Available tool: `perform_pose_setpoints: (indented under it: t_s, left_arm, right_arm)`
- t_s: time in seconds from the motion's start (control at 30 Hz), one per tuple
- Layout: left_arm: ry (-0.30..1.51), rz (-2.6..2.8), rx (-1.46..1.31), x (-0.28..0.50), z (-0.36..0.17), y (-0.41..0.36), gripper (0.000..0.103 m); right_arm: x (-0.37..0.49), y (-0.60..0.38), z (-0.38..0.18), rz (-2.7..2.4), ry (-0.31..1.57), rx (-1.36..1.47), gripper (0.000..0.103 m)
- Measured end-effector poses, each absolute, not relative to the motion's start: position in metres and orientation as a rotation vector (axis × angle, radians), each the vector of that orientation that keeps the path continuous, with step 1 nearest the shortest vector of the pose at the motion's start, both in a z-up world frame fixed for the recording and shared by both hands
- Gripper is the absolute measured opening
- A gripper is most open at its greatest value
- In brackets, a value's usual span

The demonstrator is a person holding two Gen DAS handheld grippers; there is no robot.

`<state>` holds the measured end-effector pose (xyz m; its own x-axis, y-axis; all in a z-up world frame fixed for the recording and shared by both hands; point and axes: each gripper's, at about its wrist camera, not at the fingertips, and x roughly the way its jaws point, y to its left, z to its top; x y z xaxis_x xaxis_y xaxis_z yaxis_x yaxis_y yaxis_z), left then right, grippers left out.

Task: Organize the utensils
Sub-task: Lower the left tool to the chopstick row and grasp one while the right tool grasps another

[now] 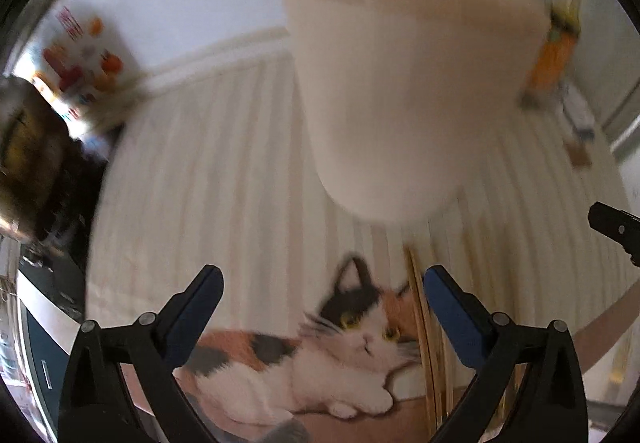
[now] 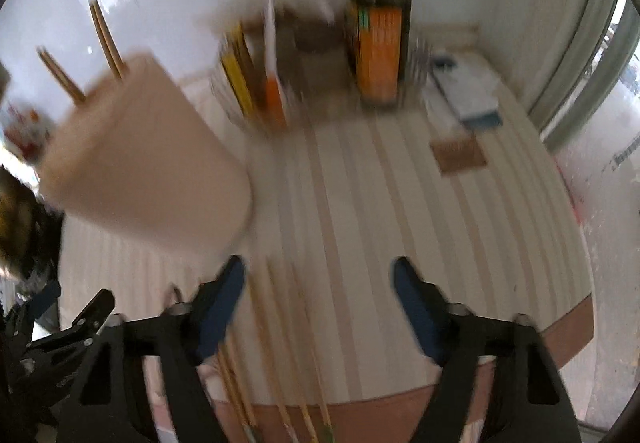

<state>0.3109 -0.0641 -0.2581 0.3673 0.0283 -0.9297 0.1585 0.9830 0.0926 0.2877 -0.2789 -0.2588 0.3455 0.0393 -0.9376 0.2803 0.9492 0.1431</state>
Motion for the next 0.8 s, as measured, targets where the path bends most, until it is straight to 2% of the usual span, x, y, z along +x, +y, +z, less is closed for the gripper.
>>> perform_pose_setpoints:
  t_s: [0.03, 0.07, 0.13, 0.17, 0.2, 0.27, 0.5, 0.53, 0.8]
  left_arm:
    - [1.238, -0.105, 0.153, 0.309, -0.27, -0.066, 0.095]
    - [1.275, -0.125, 0.128, 0.308, -0.279, -0.067, 0.083]
    - [1.369, -0.186, 0.051, 0.306, -0.301, -0.071, 0.068]
    - [1.403, -0.207, 0.021, 0.305, -0.309, -0.073, 0.059]
    - [1.438, -0.232, -0.005, 0.304, -0.319, -0.076, 0.055]
    - [1.474, -0.259, -0.009, 0.302, -0.329, -0.083, 0.036]
    - [1.47, -0.295, 0.077, 0.292, -0.334, -0.111, 0.012]
    - [1.468, -0.298, 0.089, 0.291, -0.334, -0.114, 0.005]
    - [1.466, -0.26, 0.109, 0.289, -0.334, -0.106, 0.003]
  right_arm:
    - [0.286, -0.278, -0.266, -0.154, 1.232, 0.299, 0.053]
    - [0.283, -0.278, -0.275, -0.146, 1.256, 0.301, 0.052]
    - [0.277, -0.278, -0.29, -0.132, 1.299, 0.313, 0.048]
    - [0.274, -0.279, -0.298, -0.13, 1.319, 0.319, 0.048]
    - [0.272, -0.28, -0.304, -0.13, 1.336, 0.324, 0.048]
    - [0.267, -0.281, -0.312, -0.128, 1.355, 0.331, 0.047]
    - [0.255, -0.284, -0.328, -0.136, 1.387, 0.339, 0.047]
    - [0.257, -0.287, -0.331, -0.137, 1.389, 0.341, 0.047]
    - [0.253, -0.281, -0.338, -0.11, 1.415, 0.336, 0.047]
